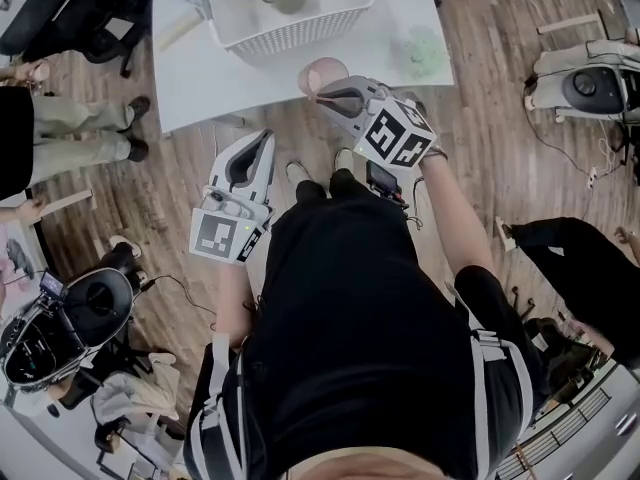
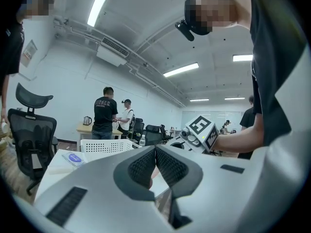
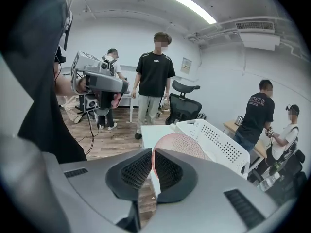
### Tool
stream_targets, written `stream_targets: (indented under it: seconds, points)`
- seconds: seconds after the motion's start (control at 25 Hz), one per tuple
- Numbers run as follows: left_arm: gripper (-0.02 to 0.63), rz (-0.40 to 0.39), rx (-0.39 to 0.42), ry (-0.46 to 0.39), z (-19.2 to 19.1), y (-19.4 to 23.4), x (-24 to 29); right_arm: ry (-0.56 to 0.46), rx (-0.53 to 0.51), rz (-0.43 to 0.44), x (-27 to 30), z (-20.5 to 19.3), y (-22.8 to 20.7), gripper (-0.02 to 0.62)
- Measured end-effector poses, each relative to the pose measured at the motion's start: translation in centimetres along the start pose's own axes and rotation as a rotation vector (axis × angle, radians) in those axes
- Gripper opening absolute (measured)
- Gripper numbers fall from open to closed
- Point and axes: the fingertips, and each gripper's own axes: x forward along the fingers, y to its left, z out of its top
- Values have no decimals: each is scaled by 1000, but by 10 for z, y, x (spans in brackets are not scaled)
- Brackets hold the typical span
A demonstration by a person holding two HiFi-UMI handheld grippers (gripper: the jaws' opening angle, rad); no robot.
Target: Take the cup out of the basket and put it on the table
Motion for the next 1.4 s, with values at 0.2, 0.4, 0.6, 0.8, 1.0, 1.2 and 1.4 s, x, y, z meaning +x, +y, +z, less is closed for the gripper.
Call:
stream_targets:
  seconds: [0.2,0.4,0.6,0.8,1.0,1.2,1.4]
  points:
    - [21,27,-18,18,-7,-3,10,32,18,51,30,-29,-10,34]
    - [21,59,-22,40,-13,1,21,67,41,78,56,-54,-27,32]
    - [21,88,-25,55,-15,-4,25,118,35,104,77,-86,-37,34]
    - [21,127,-37,70,-19,-2,24,197,-3,146,100,-121,-41,34]
    - [21,166,-54,75,-23,7,22,218,22,171,120,-142,-45,34]
    - [21,178,-61,77,-24,15,23,242,42,178,134,-155,-48,34]
    - [21,185,-62,82,-24,20,23,261,58,174,141,-162,-48,35]
